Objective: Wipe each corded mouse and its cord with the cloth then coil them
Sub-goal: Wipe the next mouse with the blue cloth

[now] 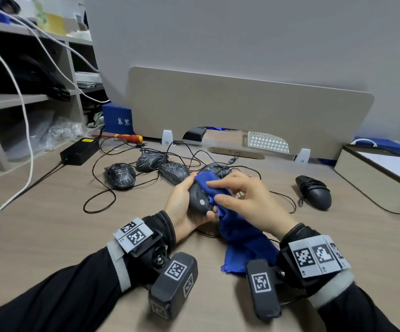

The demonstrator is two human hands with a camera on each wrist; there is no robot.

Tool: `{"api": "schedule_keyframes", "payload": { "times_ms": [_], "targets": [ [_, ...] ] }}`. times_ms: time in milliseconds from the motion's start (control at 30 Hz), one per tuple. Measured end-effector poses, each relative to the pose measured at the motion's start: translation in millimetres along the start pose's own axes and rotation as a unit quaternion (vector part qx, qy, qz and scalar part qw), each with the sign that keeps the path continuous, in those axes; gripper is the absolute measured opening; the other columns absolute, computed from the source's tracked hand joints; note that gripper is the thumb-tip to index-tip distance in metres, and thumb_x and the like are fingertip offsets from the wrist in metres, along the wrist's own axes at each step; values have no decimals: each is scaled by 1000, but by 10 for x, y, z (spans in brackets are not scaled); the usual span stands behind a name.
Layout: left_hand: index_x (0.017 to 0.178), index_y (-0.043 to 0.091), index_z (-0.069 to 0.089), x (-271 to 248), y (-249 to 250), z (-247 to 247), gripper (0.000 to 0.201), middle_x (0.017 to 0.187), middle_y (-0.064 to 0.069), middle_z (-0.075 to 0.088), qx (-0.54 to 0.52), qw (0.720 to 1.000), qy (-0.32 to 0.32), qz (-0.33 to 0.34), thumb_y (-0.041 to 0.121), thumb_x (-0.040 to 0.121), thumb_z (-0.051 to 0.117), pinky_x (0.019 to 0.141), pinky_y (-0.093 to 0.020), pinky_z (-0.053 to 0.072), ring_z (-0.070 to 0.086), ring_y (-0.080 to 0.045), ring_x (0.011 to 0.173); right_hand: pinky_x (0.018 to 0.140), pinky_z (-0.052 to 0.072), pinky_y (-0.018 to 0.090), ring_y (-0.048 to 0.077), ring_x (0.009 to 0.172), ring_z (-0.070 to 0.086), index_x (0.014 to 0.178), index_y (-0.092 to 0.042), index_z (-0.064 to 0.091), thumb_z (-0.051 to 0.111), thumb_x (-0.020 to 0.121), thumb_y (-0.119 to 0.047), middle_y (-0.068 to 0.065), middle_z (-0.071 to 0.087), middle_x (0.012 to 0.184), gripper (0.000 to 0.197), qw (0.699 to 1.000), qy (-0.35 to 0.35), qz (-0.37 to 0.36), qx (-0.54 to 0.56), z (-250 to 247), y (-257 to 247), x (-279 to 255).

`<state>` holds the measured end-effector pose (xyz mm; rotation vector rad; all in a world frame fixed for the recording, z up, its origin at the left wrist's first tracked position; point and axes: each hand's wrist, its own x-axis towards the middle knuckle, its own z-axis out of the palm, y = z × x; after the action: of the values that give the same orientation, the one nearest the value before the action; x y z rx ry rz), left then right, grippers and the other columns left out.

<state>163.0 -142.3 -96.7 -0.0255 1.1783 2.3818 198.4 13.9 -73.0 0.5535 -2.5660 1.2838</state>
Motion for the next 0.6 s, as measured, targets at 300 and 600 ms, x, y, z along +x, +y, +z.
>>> {"api": "schedule_keyframes", "payload": {
  "times_ms": [300,600],
  "targets": [
    [100,17,66,-59,-14,37,41,75,-7,61,86,995,-49,-12,46,99,38,32,-13,28,49,-22,44,75,42,19,10,75,56,102,-31,74,72,87,-4,0,58,85,31,984,174,14,25,-22,181,92],
    [107,13,70,-11,-22,-8,53,107,-12,68,76,997,-33,-5,56,94,42,69,-29,47,66,-28,90,64,43,31,24,75,54,89,-22,80,72,74,-14,11,67,85,18,974,-38,20,224,-117,-85,-26]
  ]
}}
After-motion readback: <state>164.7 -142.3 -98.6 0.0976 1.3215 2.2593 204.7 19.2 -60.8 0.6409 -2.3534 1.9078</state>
